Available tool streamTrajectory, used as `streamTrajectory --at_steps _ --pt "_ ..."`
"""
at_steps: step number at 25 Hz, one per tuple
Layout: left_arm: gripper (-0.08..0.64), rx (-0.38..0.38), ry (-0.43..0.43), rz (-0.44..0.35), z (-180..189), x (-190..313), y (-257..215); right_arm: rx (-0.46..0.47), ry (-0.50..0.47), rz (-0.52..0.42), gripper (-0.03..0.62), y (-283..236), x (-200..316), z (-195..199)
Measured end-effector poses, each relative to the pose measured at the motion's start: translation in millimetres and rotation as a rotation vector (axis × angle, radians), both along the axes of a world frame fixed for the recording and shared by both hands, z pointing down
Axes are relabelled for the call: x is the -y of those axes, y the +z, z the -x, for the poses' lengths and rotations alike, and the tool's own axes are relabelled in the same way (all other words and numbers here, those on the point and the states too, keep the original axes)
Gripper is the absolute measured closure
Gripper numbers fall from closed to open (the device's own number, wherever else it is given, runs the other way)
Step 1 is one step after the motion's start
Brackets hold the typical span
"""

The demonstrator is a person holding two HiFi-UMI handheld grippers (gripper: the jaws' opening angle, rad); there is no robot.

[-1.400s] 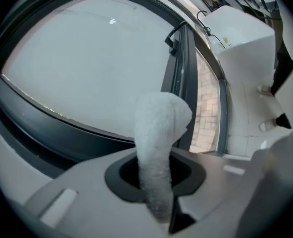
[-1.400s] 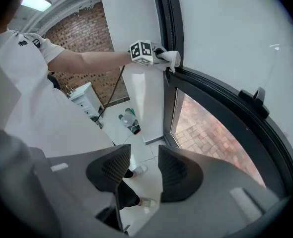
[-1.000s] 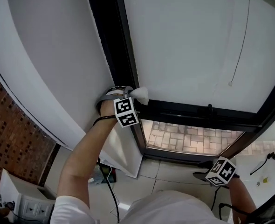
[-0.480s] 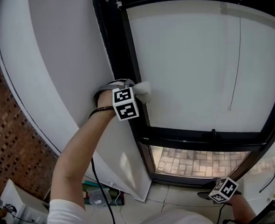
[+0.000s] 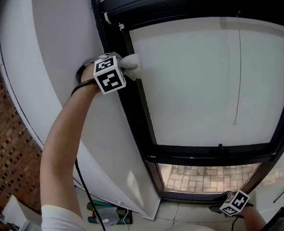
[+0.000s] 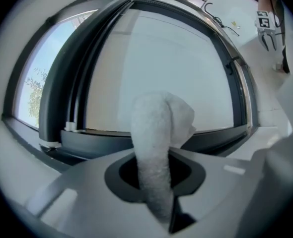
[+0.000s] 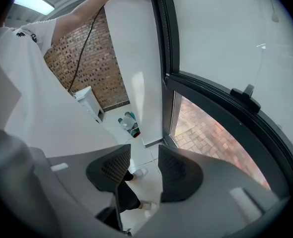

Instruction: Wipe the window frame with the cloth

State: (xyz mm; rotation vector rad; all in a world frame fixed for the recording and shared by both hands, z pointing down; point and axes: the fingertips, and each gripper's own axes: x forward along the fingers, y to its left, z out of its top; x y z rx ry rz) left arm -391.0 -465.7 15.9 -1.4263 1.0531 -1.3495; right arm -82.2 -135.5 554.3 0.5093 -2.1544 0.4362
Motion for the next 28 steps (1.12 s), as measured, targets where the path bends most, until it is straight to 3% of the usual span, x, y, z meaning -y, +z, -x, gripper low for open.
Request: streamTrajectory --at_steps 8,11,15,19,25,28 --pt "0.468 0.005 -0.058 -0.171 6 -7 -139 0.012 0.031 0.009 0.416 3 -1 -3" --pt "0.468 0.018 -0.078 -0.227 8 -10 -170 0.024 0.045 0.008 0.416 2 0 -5" --pt "0.468 0.017 -0.062 -0.197 8 -7 -172 0.023 0.071 0.005 0.416 4 -1 -13" --pt "0.468 0.041 -0.068 -0.232 9 -17 -175 0.017 0.08 0.019 0.416 7 -9 -19" --pt "0.468 0.015 0.095 -0.225 -30 -53 -147 0.009 0.058 0.021 0.416 4 -2 -23" --pt "0.469 -0.001 0.172 -0.197 -58 -73 -106 -0.005 0.024 0.032 0.416 5 -7 -23"
